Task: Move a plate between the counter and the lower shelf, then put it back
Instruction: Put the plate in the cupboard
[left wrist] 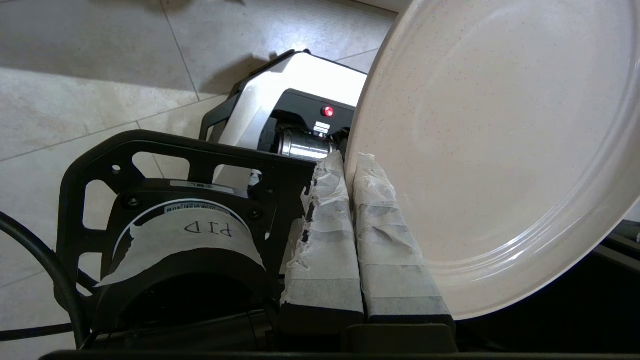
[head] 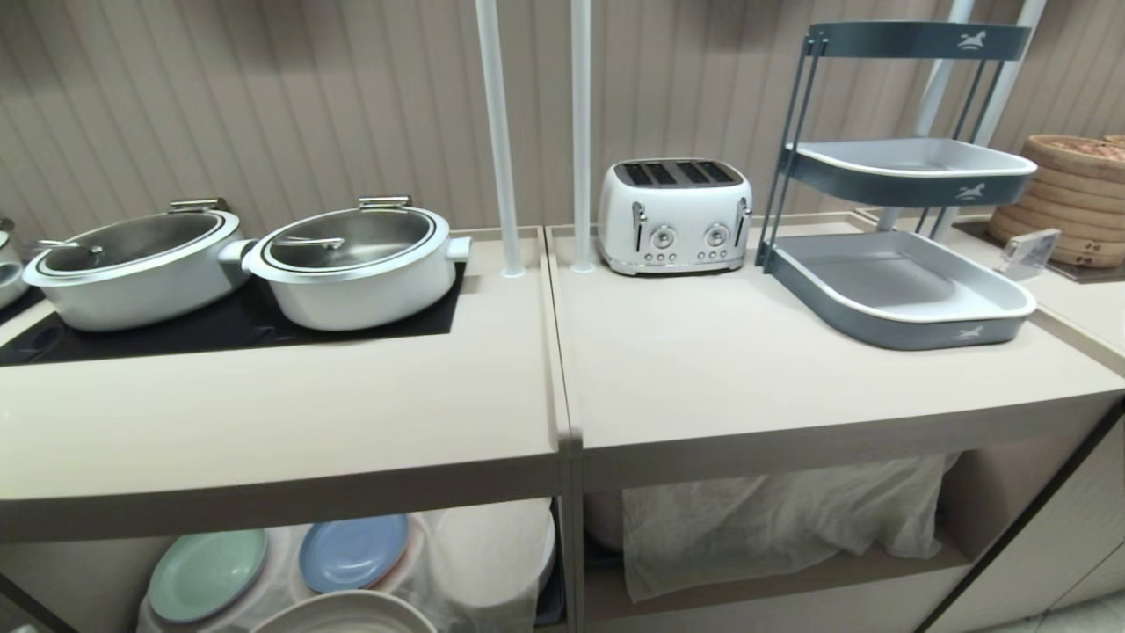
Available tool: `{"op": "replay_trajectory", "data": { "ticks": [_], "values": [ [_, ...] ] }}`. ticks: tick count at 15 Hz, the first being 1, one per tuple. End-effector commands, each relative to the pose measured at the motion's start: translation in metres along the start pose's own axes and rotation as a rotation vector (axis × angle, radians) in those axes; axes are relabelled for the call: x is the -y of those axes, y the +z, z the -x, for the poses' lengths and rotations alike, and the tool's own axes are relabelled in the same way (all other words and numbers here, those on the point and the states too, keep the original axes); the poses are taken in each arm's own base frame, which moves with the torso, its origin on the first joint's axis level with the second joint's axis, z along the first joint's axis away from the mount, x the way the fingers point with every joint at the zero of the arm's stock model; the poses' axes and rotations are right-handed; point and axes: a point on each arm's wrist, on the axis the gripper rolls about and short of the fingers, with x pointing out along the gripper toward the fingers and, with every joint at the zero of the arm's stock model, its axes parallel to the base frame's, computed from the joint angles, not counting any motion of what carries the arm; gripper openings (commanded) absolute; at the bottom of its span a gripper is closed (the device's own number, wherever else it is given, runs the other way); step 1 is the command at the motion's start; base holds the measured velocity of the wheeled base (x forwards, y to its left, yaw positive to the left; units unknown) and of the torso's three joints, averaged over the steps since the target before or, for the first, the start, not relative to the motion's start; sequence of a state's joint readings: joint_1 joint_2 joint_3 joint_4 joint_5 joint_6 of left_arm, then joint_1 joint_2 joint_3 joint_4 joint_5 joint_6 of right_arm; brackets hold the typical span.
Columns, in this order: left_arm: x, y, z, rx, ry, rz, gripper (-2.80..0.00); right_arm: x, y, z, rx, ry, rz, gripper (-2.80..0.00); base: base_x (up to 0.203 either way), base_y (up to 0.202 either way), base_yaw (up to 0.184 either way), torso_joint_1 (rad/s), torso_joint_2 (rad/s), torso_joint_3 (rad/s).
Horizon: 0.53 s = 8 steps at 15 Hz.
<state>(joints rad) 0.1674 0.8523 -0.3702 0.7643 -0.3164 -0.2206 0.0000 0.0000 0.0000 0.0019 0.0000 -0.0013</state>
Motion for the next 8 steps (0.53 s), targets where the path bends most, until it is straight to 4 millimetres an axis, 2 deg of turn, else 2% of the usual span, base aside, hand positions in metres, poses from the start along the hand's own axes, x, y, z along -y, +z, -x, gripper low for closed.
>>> {"op": "replay_trajectory", "data": {
  "ticks": [1, 8],
  "values": [
    [-0.0005, -0.0019, -0.0003, -0.025, 0.005, 0.013, -2.80, 0.0000, 0.0000, 0.0000, 0.000, 0.000, 0.000, -2.80, 0.000, 0.000, 0.000, -0.155, 0.32, 0.163],
    [0.0004, 0.0002, 0.0002, -0.017, -0.009, 0.008, -2.80, 0.0000, 0.0000, 0.0000, 0.000, 0.000, 0.000, -2.80, 0.000, 0.000, 0.000, -0.162, 0.34, 0.182]
  ]
}}
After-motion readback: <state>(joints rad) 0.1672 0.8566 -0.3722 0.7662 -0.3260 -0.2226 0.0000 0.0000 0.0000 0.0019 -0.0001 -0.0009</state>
